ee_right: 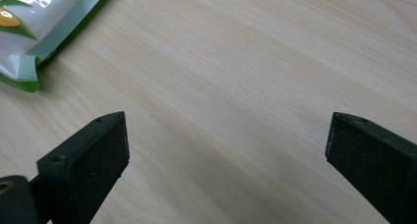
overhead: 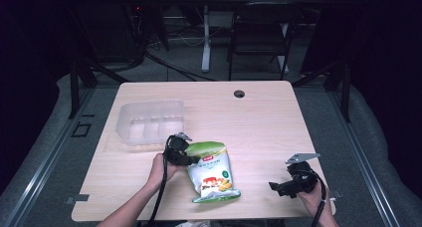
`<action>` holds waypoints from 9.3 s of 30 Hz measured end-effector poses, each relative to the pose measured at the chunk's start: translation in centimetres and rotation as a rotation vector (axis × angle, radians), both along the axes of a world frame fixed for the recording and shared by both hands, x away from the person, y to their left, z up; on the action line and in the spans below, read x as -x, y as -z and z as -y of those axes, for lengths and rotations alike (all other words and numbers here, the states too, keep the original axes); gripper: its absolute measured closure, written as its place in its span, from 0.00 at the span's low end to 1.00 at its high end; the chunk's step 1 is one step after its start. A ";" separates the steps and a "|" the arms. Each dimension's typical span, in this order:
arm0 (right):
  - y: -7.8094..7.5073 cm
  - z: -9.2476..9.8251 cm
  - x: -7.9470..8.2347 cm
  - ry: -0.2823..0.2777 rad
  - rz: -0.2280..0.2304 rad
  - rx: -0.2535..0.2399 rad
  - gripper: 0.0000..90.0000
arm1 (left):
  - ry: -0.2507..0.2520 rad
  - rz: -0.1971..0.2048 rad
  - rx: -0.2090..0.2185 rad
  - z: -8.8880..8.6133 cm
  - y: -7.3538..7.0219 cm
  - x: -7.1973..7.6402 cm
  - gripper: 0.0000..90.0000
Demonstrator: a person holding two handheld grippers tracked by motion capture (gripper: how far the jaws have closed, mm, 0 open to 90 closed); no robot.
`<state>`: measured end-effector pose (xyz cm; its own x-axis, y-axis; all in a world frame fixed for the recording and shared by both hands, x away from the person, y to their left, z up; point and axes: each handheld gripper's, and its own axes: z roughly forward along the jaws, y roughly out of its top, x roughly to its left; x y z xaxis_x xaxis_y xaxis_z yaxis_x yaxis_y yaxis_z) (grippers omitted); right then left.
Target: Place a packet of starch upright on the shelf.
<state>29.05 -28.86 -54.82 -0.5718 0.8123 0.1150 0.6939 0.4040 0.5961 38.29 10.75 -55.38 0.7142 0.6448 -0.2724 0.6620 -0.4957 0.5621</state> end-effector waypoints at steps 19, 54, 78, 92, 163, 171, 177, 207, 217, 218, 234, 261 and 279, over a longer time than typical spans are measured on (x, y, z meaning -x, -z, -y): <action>0.0 0.0 0.1 0.001 0.001 0.001 0.02 | 0.047 0.081 0.030 -0.1 -1.9 1.2 1.00; 0.0 0.1 0.0 -0.001 0.000 0.001 0.03 | 0.041 0.170 0.085 -1.2 -4.9 2.8 1.00; 0.0 0.1 0.0 0.001 0.001 -0.001 0.02 | 0.028 0.217 0.150 -2.6 -7.3 3.7 1.00; 0.0 0.1 0.0 0.004 0.001 0.000 0.02 | 0.059 0.257 0.188 -2.6 -9.1 4.8 1.00; 0.5 0.1 -0.2 0.025 -0.029 0.009 0.02 | -0.174 0.421 0.158 -14.9 -15.0 7.6 1.00; 0.4 0.2 -0.1 0.031 -0.021 0.010 0.02 | -0.214 0.436 0.165 -16.5 -15.3 7.7 1.00; 0.5 0.1 -0.2 0.033 -0.023 0.005 0.02 | -0.236 0.439 0.169 -17.3 -15.6 7.7 1.00; 0.5 0.3 -0.2 0.028 -0.025 0.006 0.02 | -0.371 0.549 0.128 -20.1 -19.9 6.4 1.00; 0.4 0.3 -0.1 0.034 -0.017 0.006 0.02 | -0.431 0.589 0.111 -20.9 -21.3 4.9 1.00; 0.4 0.3 -0.1 0.034 -0.017 0.010 0.02 | -0.436 0.592 0.108 -21.0 -21.3 4.7 1.00; 0.5 0.4 -0.2 0.029 -0.024 0.006 0.02 | -0.515 0.607 0.116 -21.0 -20.5 1.7 1.00; 0.4 0.3 -0.1 0.028 -0.018 -0.002 0.02 | -0.582 0.607 0.097 -20.4 -18.8 -1.0 1.00; 0.3 0.2 -0.1 0.026 -0.016 0.003 0.02 | -0.614 0.602 0.108 -19.5 -16.8 -2.5 1.00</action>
